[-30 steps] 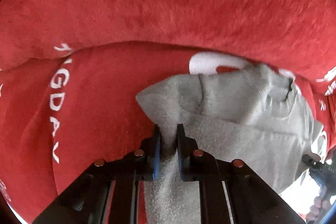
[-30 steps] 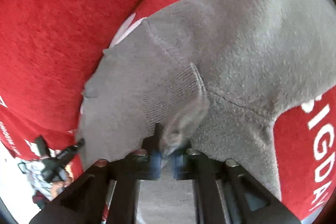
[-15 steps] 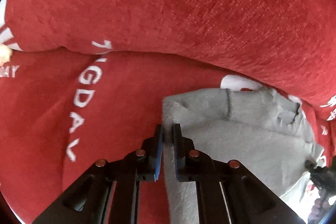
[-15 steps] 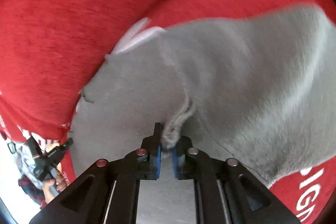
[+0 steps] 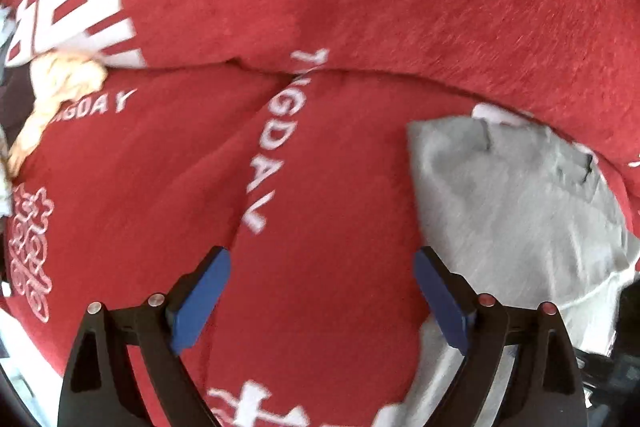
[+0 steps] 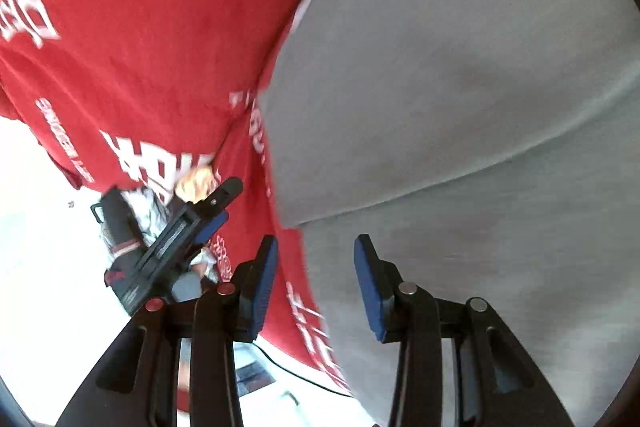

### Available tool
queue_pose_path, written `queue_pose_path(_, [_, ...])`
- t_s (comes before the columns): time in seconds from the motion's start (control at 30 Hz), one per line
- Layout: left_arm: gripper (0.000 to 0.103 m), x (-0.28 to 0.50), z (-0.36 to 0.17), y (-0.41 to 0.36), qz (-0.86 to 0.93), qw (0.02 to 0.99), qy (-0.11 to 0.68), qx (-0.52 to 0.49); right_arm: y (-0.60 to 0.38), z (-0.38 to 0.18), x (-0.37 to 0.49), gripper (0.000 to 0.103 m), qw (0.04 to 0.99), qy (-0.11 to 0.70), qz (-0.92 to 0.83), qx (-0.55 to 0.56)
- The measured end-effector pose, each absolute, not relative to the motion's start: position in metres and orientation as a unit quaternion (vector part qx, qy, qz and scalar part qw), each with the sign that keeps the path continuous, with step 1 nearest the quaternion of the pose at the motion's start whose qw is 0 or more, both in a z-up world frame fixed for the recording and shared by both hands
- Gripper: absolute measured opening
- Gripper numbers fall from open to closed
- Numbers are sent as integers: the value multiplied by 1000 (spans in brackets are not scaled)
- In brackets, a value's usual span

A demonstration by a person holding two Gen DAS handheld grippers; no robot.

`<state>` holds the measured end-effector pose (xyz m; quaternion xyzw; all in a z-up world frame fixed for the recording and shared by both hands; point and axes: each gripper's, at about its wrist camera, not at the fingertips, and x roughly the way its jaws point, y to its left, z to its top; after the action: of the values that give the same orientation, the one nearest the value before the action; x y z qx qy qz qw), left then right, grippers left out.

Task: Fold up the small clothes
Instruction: 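Grasp the sweater side edge with the right gripper and fold it toward the center, then open the right gripper to release the folded side and lift away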

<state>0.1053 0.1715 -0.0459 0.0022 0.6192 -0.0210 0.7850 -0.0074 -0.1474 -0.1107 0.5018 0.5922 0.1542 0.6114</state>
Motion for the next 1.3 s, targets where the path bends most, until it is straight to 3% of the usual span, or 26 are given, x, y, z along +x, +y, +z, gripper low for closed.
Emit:
queue_pose_path(0.1, [92,87,-45,188,-3,784,620,16,-111,-132,8,43,609,598,141,502])
queue_pose_path(0.13, [92,83,-45,193,-2,783,622,16,-104,-137,13,33,615,596,130,500])
queue_pose_path(0.17, [92,79,-46,196,-2,781,624,15,-96,-139,14,12,622,594,124,496])
queue_pose_path(0.2, [92,76,-46,200,-2,781,624,14,-97,-135,15,7,627,594,121,489])
queue_pose_path(0.3, [92,66,-40,210,-6,787,617,19,-65,-108,30,7,655,593,140,448])
queue_pose_path(0.43, [92,61,-45,205,-21,778,627,14,-40,-116,33,7,653,624,149,403])
queue_pose_path(0.6, [92,56,-38,172,-60,781,621,20,-75,-96,4,11,638,636,150,408])
queue_pose_path(0.67, [92,55,-34,160,-70,781,620,14,-128,-79,-15,37,666,619,101,404])
queue_pose_path(0.73, [92,57,-33,145,-80,781,619,2,-190,-70,-33,50,687,595,22,418])
queue_pose_path(0.93, [92,68,-44,105,-86,783,616,-3,-319,-73,-59,49,690,535,-143,467])
queue_pose_path(1.03, [92,75,-57,91,-68,781,621,15,-339,-86,-52,7,681,540,-151,472])
queue_pose_path(1.2, [92,75,-76,82,-56,772,631,48,-341,-71,-35,7,721,547,-130,404])
queue_pose_path(1.3, [92,74,-77,80,-51,768,636,52,-346,-88,-39,8,694,568,-131,422])
